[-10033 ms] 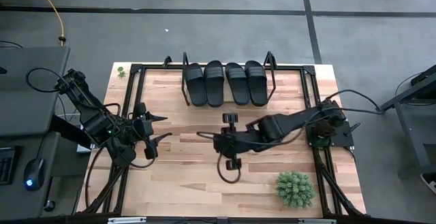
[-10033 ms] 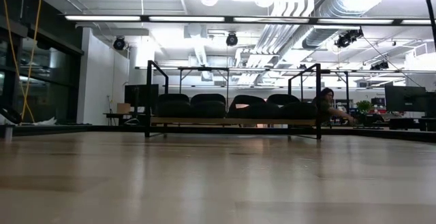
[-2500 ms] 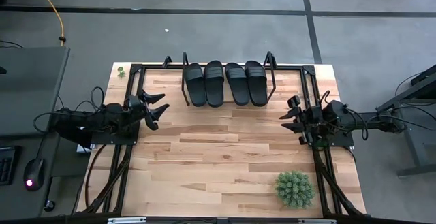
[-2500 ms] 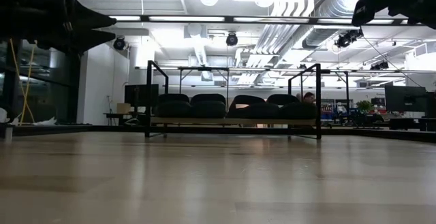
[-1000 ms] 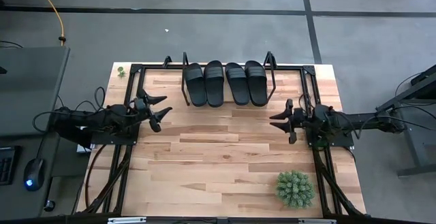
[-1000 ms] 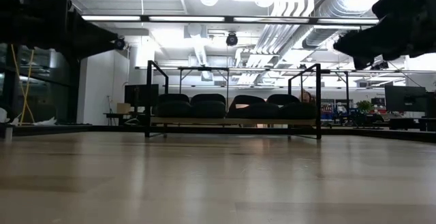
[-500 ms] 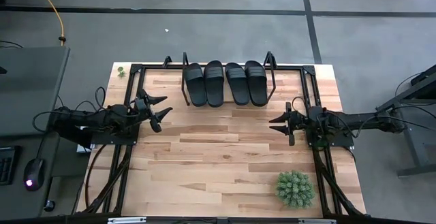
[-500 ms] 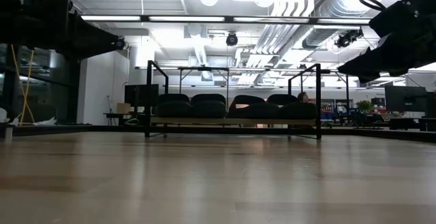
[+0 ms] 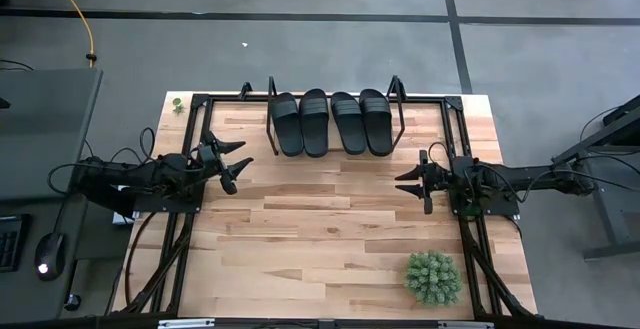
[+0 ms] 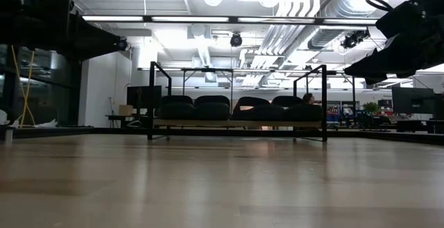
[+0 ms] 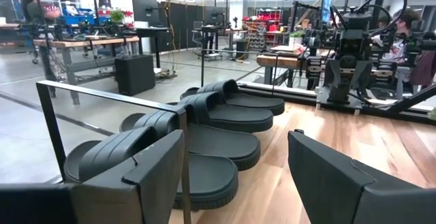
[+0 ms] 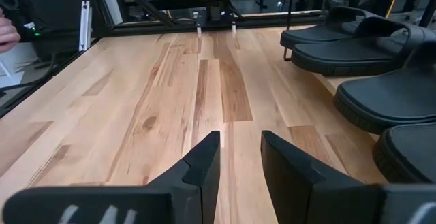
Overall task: Pick and place slides into the shelf
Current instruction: Return to Home Position
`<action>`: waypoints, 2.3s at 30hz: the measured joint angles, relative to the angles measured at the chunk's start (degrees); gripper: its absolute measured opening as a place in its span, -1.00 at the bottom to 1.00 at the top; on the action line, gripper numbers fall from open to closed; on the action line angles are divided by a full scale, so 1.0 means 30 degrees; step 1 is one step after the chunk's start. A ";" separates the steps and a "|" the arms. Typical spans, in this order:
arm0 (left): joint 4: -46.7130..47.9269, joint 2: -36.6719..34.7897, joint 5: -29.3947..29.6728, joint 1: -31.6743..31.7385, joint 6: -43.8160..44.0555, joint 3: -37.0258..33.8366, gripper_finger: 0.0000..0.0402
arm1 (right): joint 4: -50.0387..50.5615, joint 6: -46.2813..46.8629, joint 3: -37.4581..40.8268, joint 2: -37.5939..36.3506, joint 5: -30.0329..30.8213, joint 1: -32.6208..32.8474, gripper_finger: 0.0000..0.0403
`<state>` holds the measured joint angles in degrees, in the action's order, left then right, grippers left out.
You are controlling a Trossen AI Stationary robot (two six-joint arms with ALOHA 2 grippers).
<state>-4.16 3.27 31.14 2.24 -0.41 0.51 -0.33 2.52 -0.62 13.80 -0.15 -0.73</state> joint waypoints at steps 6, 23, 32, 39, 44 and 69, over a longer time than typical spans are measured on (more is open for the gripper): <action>0.0000 0.0000 0.0000 0.0000 -0.0260 0.0000 0.22 | -0.0060 0.0003 0.0000 0.0000 0.0265 0.0000 -0.51; 0.0000 0.0000 0.0000 0.0000 -0.0268 0.0000 0.22 | -0.0143 0.1627 0.0000 0.0000 0.0352 0.0000 -0.51; 0.0000 0.0000 0.0000 0.0000 -0.0267 0.0000 0.22 | -0.0176 0.3014 0.0000 0.0000 0.0374 0.0000 -0.51; 0.0000 0.0000 0.0000 0.0000 -0.0267 0.0000 0.22 | -0.0184 0.3024 0.0000 0.0000 0.0367 0.0000 -0.51; -0.0002 0.0000 0.0000 0.0000 -0.0267 0.0000 0.22 | -0.0191 0.3016 0.0000 0.0000 0.0360 0.0000 -0.51; -0.0002 0.0000 0.0000 0.0000 -0.0260 0.0000 0.22 | -0.0225 0.3009 0.0000 0.0000 0.0338 0.0000 -0.51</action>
<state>-4.17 3.27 31.14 2.24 -1.19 0.51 -1.01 11.55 -0.62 13.80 0.86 -0.73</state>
